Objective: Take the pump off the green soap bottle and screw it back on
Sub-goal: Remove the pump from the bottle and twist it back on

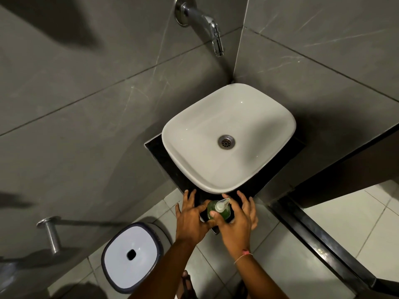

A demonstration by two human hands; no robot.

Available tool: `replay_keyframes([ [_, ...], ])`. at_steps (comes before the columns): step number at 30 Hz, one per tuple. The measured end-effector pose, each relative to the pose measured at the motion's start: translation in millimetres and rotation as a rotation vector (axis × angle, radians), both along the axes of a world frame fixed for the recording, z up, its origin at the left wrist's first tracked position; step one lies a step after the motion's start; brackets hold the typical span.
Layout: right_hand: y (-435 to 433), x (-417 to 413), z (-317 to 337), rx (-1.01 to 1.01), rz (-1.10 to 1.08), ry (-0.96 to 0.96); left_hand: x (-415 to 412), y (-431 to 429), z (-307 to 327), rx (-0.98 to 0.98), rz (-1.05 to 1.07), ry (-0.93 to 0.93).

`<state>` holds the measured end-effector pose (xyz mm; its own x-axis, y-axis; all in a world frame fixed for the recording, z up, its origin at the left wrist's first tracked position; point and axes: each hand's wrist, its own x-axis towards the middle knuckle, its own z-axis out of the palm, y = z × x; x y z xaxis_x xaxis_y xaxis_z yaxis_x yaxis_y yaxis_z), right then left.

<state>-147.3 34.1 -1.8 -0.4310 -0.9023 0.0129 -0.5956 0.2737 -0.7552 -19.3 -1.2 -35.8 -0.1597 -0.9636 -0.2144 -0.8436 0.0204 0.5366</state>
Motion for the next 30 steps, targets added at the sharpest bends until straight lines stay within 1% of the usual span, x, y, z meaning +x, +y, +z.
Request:
replay_keyframes([
  [2, 2.1, -3.4, -3.2, -0.037, 0.015, 0.0, -0.1, 0.1, 0.4, 0.01, -0.004, 0.005],
  [7, -9.4, 5.9, 6.7, 0.016, -0.107, -0.048, 0.1, -0.8, -0.1, 0.002, 0.001, -0.001],
  [10, -4.1, 3.0, 2.8, 0.004, -0.057, -0.061, 0.3, -0.3, -0.5, -0.003, -0.003, -0.004],
  [12, 0.2, -2.4, -0.5, -0.009, 0.019, -0.037, 0.3, -0.7, -0.5, 0.0, -0.006, -0.002],
  [13, 0.5, -4.5, -0.9, -0.007, 0.024, -0.021, 0.1, -0.6, -0.2, 0.003, -0.008, -0.003],
  [17, -5.9, -1.6, 4.3, 0.019, -0.064, -0.033, 0.3, -1.1, 1.1, 0.008, -0.009, -0.003],
  [21, -6.6, 0.9, 8.7, 0.038, -0.072, -0.057, -0.5, -0.6, 0.9, 0.01, -0.013, -0.006],
  [24, 0.6, -8.6, 18.9, 0.08, 0.025, -0.111, 0.3, -0.8, 0.3, 0.01, -0.008, 0.002],
  [27, 9.5, -28.8, 32.7, -0.009, 0.097, -0.21, 0.2, -1.2, 1.3, 0.017, 0.003, 0.009],
  [30, 9.5, -37.1, 45.0, -0.034, 0.18, -0.217, -0.1, -0.8, 0.0, 0.01, 0.002, 0.013],
])
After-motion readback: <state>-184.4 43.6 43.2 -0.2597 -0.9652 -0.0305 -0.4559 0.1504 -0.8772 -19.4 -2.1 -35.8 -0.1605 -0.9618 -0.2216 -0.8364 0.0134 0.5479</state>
